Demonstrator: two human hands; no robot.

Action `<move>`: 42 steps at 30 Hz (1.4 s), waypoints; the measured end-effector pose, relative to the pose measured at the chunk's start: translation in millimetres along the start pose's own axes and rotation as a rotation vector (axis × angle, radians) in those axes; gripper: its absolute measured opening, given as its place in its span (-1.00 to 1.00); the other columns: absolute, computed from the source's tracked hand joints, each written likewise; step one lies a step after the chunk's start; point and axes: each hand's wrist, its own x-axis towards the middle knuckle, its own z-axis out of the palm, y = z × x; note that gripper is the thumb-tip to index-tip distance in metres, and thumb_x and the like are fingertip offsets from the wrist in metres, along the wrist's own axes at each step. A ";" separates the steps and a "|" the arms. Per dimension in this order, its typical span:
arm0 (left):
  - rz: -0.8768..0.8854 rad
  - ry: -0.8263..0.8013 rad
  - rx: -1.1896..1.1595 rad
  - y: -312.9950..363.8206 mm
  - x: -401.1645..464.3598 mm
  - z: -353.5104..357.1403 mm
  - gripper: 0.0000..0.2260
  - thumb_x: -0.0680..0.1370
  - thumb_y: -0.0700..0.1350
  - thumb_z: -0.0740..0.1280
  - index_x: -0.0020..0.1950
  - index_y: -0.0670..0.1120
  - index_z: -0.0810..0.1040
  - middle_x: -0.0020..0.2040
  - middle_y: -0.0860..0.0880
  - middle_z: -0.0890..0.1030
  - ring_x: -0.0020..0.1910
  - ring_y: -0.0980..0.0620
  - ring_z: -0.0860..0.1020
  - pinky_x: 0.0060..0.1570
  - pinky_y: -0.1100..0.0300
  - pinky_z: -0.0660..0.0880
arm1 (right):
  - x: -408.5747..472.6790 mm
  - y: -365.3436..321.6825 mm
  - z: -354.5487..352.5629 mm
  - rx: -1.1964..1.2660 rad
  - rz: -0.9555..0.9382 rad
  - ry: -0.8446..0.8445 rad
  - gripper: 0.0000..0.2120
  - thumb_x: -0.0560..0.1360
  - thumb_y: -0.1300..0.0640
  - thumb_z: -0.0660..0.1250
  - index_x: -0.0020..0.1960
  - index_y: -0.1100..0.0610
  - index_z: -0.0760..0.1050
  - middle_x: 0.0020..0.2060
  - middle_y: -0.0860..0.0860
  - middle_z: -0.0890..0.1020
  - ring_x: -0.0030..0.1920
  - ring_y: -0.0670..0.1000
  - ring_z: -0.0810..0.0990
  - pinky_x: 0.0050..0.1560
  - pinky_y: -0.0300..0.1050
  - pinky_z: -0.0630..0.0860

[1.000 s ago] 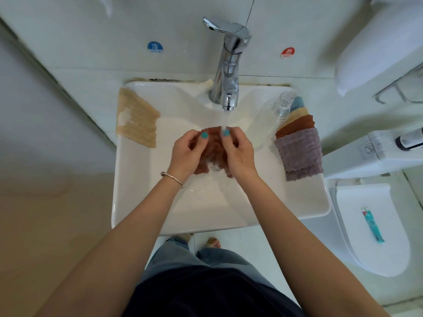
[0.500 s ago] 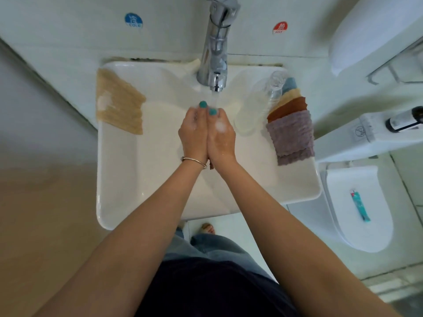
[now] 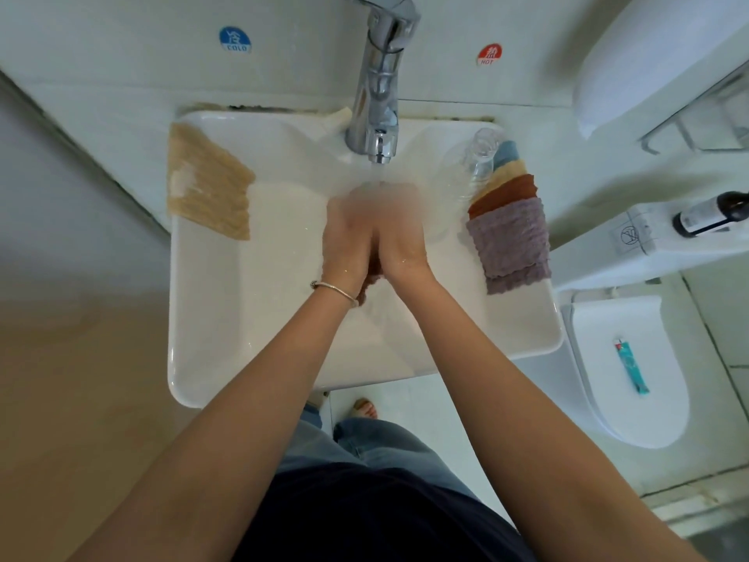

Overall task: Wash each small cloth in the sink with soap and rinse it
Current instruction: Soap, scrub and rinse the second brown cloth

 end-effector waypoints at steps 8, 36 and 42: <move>-0.068 0.163 -0.281 4.7 -4.2 -6.0 -0.74 0.64 0.03 0.20 -0.05 -0.08 0.60 -0.20 0.00 0.67 -0.21 0.07 0.65 -0.14 0.19 0.58 | -13.6 25.0 13.0 0.098 0.022 0.059 -0.77 0.57 -0.12 0.26 0.11 -0.11 0.26 0.24 0.01 0.29 0.27 0.06 0.42 0.20 -0.05 0.49; 0.044 0.193 0.045 7.1 1.7 5.7 -0.70 0.61 0.14 0.20 -0.24 0.01 0.42 -0.29 0.10 0.56 -0.29 0.21 0.53 -0.31 0.29 0.36 | -0.7 16.3 8.6 0.059 -0.104 0.101 -0.86 0.60 -0.07 0.25 0.07 -0.02 0.46 -0.17 -0.16 0.58 -0.21 -0.30 0.53 -0.19 -0.46 0.43; 0.014 0.255 -0.028 4.2 18.1 10.7 -0.61 0.58 0.15 0.26 -0.36 -0.04 0.44 -0.40 0.07 0.54 -0.32 0.05 0.52 -0.19 0.12 0.48 | 14.2 13.4 15.5 -0.222 -0.051 0.091 -0.79 0.62 -0.07 0.19 0.00 0.06 0.45 -0.18 -0.10 0.54 -0.07 0.03 0.59 -0.15 -0.19 0.38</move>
